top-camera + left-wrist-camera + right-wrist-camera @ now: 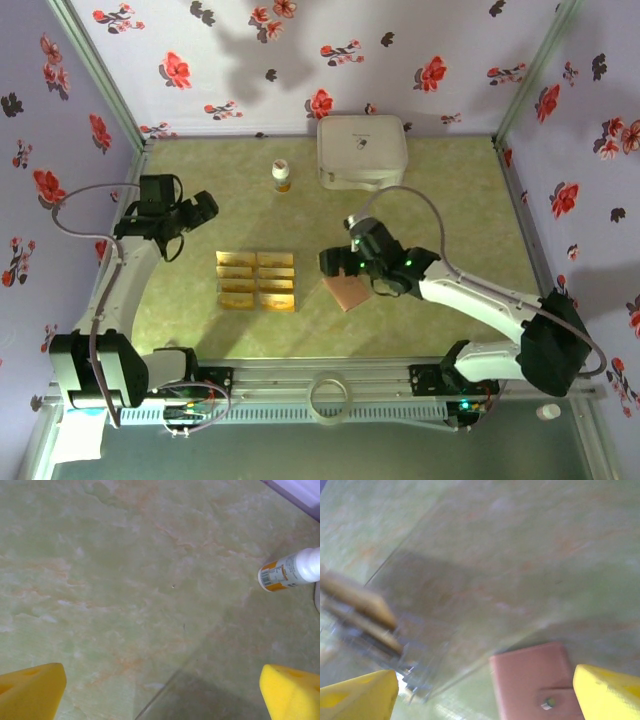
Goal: Put the credit cards into the card holder
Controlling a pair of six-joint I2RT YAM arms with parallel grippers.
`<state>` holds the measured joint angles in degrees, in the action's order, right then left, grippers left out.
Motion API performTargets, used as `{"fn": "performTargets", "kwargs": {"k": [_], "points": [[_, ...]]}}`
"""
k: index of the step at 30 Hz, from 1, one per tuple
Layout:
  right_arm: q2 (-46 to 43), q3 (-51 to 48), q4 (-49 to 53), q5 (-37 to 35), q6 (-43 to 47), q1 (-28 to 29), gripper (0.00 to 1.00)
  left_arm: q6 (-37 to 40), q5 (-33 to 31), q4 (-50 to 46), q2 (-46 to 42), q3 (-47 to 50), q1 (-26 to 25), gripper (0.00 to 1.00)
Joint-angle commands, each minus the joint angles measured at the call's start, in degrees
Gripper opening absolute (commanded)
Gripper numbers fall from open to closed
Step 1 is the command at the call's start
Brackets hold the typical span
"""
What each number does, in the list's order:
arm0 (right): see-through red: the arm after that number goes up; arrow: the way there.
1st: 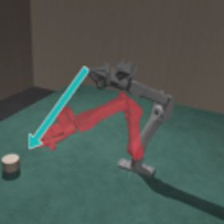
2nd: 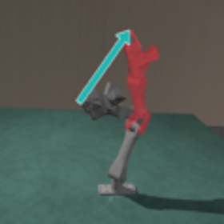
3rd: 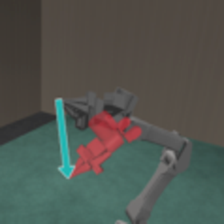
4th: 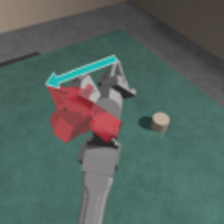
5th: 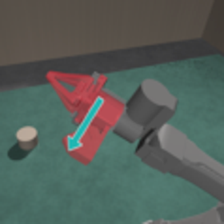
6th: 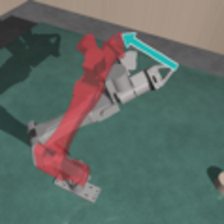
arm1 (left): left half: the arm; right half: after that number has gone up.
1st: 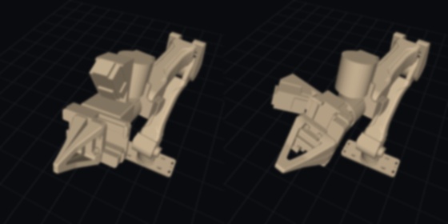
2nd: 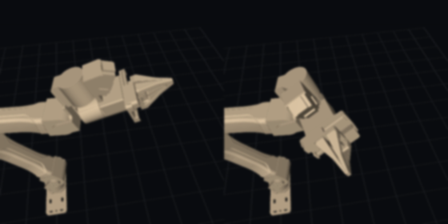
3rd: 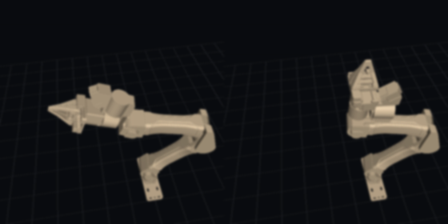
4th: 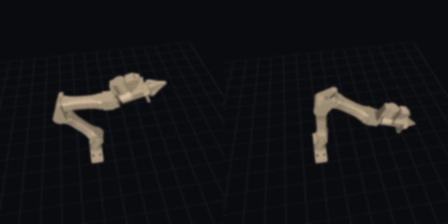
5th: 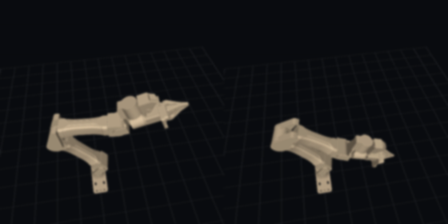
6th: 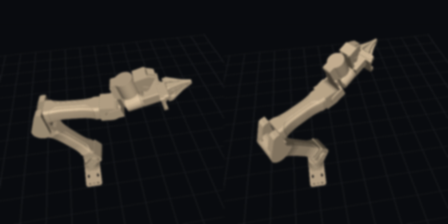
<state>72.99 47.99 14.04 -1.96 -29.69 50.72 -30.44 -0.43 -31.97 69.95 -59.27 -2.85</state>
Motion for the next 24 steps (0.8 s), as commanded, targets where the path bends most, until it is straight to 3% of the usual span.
{"fn": "performTargets", "kwargs": {"k": [1,5,12,24], "points": [[2.2,0.0,-1.3,-3.0,-3.0,6.6,0.9,2.6,1.2,-3.7,1.1,-2.6,-0.3,1.0],[7.6,0.9,-5.4,-3.8,-4.6,14.3,0.89,2.8,1.1,-3.9,2.4,-3.8,0.0,1.0],[19.3,7.4,-11.1,-3.3,-5.2,22.7,0.89,3.4,1.0,-5.8,6.2,-9.6,2.6,1.0],[39.5,23.0,-13.7,-0.8,-5.9,28.7,0.87,3.5,5.6,-7.3,10.0,-15.6,7.4,1.0]]}}
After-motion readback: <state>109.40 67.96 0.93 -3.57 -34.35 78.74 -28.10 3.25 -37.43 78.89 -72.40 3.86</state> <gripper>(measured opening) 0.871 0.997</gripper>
